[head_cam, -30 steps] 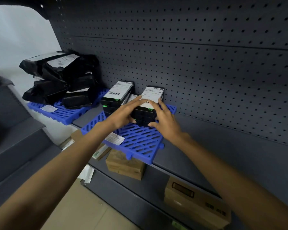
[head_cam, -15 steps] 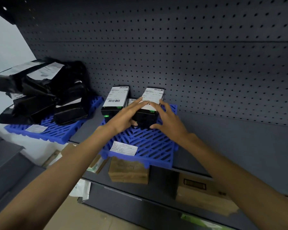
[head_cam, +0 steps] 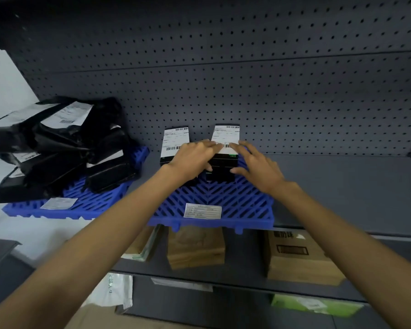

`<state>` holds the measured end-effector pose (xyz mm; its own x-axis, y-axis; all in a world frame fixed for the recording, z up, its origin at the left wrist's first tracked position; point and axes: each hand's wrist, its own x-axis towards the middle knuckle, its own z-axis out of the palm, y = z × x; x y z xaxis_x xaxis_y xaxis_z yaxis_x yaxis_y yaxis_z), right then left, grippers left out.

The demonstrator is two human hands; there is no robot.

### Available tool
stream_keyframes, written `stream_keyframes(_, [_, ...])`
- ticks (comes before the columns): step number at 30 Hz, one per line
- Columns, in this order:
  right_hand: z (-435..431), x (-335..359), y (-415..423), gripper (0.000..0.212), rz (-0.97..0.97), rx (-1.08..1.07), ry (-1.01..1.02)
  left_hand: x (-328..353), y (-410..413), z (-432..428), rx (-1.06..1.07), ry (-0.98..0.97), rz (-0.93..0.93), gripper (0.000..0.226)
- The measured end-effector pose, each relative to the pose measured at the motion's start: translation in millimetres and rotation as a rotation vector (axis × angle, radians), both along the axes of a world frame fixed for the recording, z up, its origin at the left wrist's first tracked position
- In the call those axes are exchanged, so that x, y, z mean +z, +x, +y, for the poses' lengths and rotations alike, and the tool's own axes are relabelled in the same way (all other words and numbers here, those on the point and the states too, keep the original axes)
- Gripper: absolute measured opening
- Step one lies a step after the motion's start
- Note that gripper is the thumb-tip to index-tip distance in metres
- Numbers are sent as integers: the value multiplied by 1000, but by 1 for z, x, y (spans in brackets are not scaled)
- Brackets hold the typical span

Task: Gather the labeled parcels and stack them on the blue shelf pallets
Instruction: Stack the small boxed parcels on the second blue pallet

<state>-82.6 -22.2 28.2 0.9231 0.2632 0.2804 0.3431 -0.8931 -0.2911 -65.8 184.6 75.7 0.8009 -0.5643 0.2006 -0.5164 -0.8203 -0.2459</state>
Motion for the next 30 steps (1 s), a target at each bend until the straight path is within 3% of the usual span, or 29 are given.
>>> stream_keyframes(4, [3, 7, -9, 71, 17, -2, -33, -7, 1, 12, -72, -19, 18, 82])
stream_keyframes(10, [36, 20, -22, 57, -195, 38, -78, -8, -11, 54, -43, -93, -47, 87])
stream_keyframes(16, [82, 19, -15, 64, -195, 98, -280, -24, -17, 93, 124, -353, 223, 87])
stream_keyframes(21, [106, 19, -1, 64, -134, 119, -350, -45, -20, 103, 54, -736, 459, 94])
stream_keyframes(26, [108, 18, 4, 60, -116, 140, -383, -55, -12, 107, 0, -780, 478, 107])
stream_keyframes(30, [103, 17, 6, 66, -111, 156, -364, -58, -3, 111, -75, -786, 473, 103])
